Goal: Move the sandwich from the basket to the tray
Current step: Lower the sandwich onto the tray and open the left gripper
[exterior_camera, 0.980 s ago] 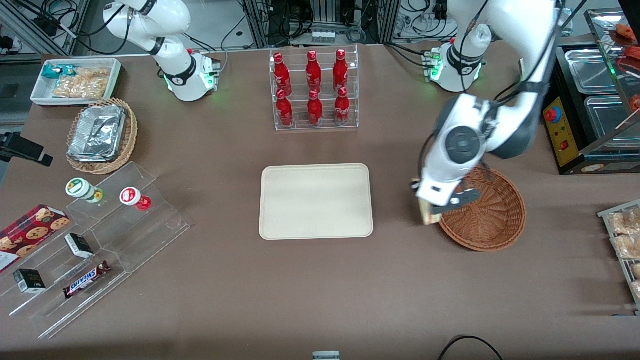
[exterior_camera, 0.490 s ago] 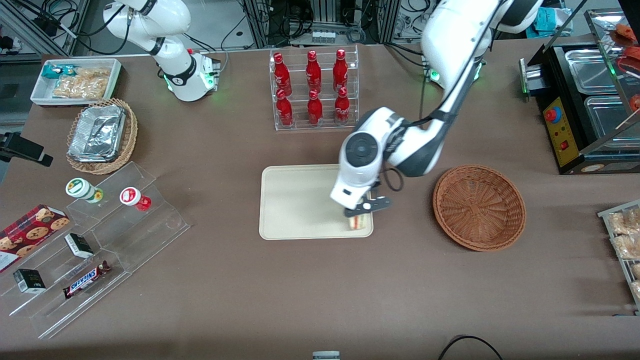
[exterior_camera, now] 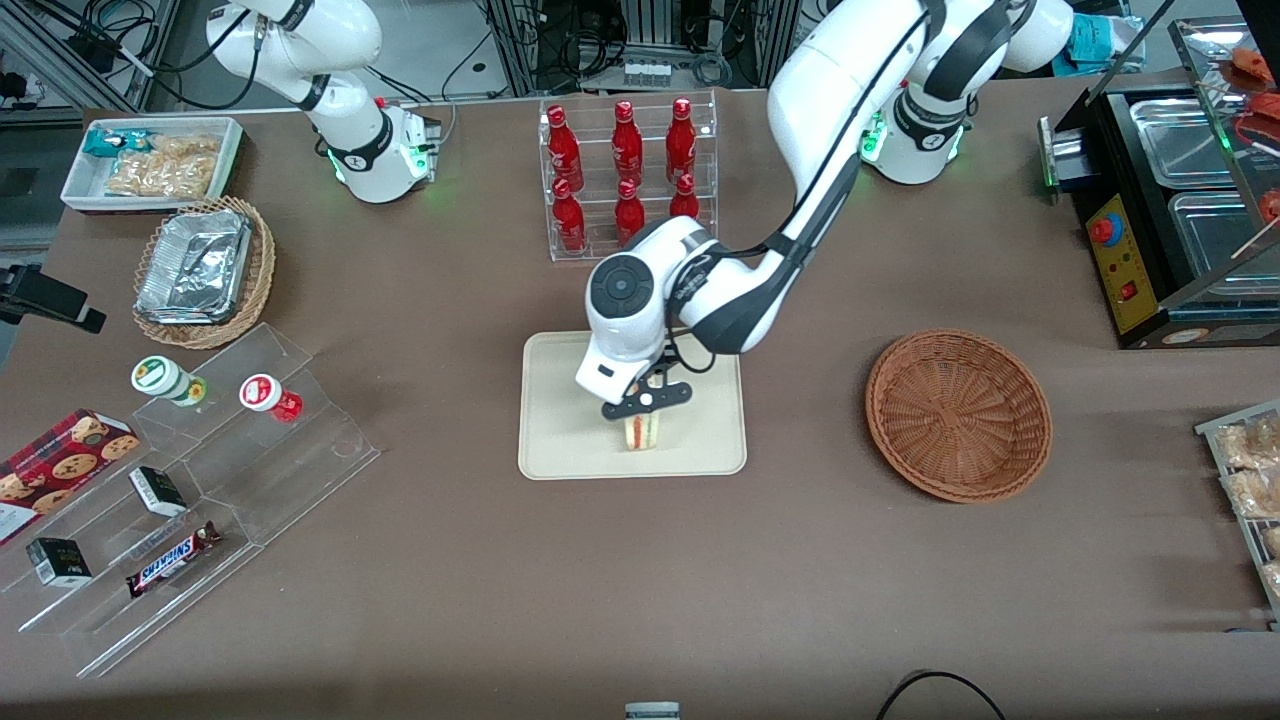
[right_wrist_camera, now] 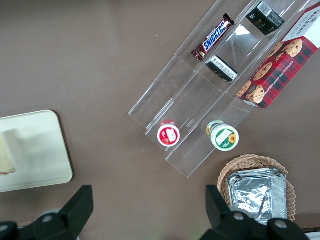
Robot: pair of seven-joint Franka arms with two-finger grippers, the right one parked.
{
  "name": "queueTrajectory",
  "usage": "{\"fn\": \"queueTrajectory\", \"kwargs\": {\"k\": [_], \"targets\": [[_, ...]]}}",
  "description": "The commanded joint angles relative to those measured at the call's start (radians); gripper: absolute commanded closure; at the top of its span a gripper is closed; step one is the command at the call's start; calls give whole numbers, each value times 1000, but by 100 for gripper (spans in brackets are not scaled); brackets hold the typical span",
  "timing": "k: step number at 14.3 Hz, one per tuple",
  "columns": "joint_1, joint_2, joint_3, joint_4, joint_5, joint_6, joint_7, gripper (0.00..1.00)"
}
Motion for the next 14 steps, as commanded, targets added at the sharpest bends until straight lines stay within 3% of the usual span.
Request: {"fn": "queueTrajectory", "kwargs": {"k": [1, 6, 7, 8, 9, 14], "targets": [[-31, 60, 11, 82, -5, -32, -17, 100], [-33, 75, 10, 76, 4, -26, 8, 95], [-33, 73, 10, 77, -2, -23, 3, 76], [-33, 72, 10, 77, -5, -23, -1, 23], [-32, 67, 7, 77, -8, -23, -1, 0], [-27, -2, 5, 79, -10, -73, -17, 0]]}}
